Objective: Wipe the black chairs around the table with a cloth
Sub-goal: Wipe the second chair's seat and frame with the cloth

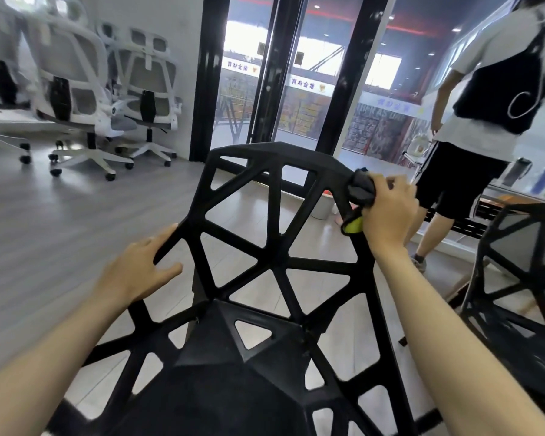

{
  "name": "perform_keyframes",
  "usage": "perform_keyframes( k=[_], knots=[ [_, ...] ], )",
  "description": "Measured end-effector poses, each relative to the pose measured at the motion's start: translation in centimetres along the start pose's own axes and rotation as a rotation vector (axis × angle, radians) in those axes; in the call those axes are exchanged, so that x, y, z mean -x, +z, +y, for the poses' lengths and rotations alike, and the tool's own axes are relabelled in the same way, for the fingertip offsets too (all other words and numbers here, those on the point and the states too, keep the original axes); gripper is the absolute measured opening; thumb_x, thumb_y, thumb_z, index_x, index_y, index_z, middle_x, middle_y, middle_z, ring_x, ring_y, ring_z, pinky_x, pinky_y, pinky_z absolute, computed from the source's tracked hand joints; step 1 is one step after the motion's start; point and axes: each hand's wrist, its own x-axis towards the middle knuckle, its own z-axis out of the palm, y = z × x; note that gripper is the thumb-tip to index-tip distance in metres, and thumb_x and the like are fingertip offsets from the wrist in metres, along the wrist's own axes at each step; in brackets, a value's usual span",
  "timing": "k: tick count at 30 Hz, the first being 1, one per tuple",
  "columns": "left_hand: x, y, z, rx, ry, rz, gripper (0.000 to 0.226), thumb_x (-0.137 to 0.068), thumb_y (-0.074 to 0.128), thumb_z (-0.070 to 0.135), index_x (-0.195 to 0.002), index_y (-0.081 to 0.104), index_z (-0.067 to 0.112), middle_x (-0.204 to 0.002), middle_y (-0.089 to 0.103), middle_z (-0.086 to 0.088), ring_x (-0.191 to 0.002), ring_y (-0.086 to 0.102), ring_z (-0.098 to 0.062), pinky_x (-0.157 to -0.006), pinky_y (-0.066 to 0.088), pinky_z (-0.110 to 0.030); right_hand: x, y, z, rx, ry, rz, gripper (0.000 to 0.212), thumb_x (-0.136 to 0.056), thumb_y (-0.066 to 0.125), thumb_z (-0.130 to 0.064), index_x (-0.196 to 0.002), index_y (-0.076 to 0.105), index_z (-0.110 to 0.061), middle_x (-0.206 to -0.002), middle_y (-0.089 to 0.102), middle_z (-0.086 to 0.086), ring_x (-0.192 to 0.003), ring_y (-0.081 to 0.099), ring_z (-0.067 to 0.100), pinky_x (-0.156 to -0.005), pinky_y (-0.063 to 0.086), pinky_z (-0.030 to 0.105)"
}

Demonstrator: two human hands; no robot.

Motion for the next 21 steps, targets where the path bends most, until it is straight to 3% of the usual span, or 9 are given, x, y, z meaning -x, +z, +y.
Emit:
perform_keyframes(
  k=[4,7,11,16,21],
  knots=[
    [0.0,-0.1,0.1,0.005,0.015,-0.015,0.094,-0.074,0.047,0.071,-0.156,0.003,0.063,-0.129,0.062,0.005,-0.124,0.056,-0.029,-0.088,0.052,-0.049,-0.5,-0.3,-0.5,0.003,0.072,-0.010,0.051,-0.077,0.063,-0.002,-0.125,0.065,-0.020,-0.114,0.055,0.013,-0.101,0.051,0.037,-0.077,0.041,0.043],
    [0.0,0.0,-0.1,-0.019,0.027,0.016,0.095,-0.072,0.044,0.070,-0.157,0.003,0.061,-0.129,0.064,0.006,-0.121,0.058,-0.027,-0.091,0.051,-0.049,-3.7,1.3,-6.0,-0.053,-0.060,-0.071,0.041,-0.087,0.061,-0.007,-0.126,0.064,-0.018,-0.121,0.056,0.012,-0.109,0.050,0.038,-0.084,0.047,0.048],
    [-0.2,0.0,-0.1,-0.057,0.044,0.039,0.094,-0.074,0.045,0.064,-0.159,0.004,0.058,-0.132,0.066,0.007,-0.122,0.060,-0.027,-0.099,0.045,-0.056,-5.7,2.6,-10.2,-0.070,-0.092,-0.176,0.039,-0.096,0.057,-0.010,-0.135,0.058,-0.017,-0.135,0.052,0.011,-0.122,0.047,0.035,-0.092,0.042,0.045],
    [-0.3,-0.1,-0.2,-0.052,0.043,0.026,0.094,-0.074,0.045,0.065,-0.159,0.005,0.058,-0.131,0.065,0.006,-0.123,0.059,-0.028,-0.097,0.045,-0.056,-2.6,0.7,-2.6,0.067,-0.191,-0.086,0.056,-0.077,0.061,-0.001,-0.129,0.063,-0.020,-0.117,0.056,0.012,-0.100,0.050,0.037,-0.072,0.032,0.039],
    [-0.4,0.3,-0.3,-0.030,0.043,0.037,0.093,-0.080,0.055,0.062,-0.160,0.008,0.054,-0.143,0.059,0.004,-0.131,0.054,-0.029,-0.104,0.041,-0.062,4.9,-1.4,3.6,0.038,-0.094,-0.042,0.057,-0.077,0.059,0.000,-0.130,0.066,-0.020,-0.122,0.054,0.012,-0.105,0.050,0.036,-0.080,0.045,0.044]
  ],
)
